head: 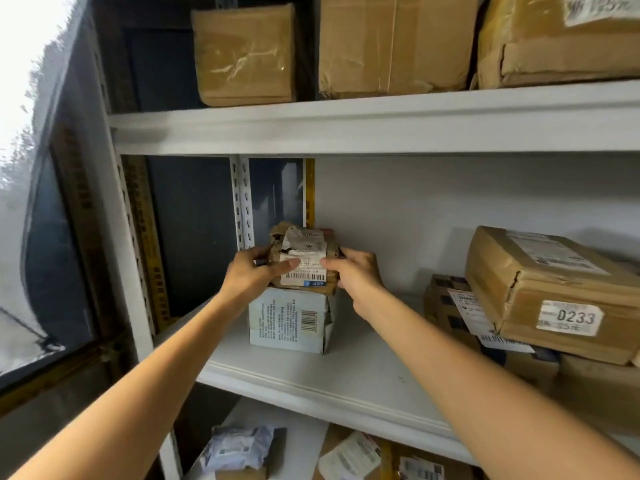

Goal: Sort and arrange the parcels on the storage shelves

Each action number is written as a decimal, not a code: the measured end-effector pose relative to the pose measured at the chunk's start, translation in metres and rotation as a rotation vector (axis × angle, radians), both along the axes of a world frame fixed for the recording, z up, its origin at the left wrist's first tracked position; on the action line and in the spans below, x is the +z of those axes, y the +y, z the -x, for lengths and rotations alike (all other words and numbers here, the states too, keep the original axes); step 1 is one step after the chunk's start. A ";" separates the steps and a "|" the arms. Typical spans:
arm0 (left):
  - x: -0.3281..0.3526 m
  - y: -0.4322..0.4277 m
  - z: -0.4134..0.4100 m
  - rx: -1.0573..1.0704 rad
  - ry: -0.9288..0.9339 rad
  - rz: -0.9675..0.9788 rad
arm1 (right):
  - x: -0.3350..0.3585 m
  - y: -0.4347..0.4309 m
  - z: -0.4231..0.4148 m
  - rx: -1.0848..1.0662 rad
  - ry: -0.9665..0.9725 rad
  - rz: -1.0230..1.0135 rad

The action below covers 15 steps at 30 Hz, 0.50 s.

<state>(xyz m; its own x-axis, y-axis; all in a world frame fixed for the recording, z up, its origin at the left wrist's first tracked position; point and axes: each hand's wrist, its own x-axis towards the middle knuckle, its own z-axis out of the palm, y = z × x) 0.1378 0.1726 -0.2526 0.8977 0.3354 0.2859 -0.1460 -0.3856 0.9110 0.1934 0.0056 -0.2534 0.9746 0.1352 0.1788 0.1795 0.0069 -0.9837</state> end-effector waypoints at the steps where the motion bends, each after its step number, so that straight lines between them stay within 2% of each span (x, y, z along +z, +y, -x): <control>1: 0.001 0.000 0.000 0.013 0.002 0.008 | 0.000 0.000 0.001 0.000 -0.004 0.014; 8: 0.006 -0.009 0.011 0.032 0.045 -0.019 | 0.002 -0.001 0.010 0.009 0.020 0.043; 12: 0.032 -0.026 0.024 0.127 0.087 -0.192 | 0.022 -0.010 0.036 -0.126 -0.082 0.331; 15: 0.045 -0.052 0.036 0.244 -0.096 -0.339 | 0.030 -0.033 0.063 -0.131 -0.204 0.531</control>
<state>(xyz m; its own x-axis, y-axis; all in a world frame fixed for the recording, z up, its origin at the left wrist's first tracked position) 0.1016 0.1206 -0.2072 0.7676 0.4075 0.4946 -0.0911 -0.6946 0.7136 0.1301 -0.0270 -0.2236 0.9423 0.1384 0.3049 0.3316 -0.5125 -0.7921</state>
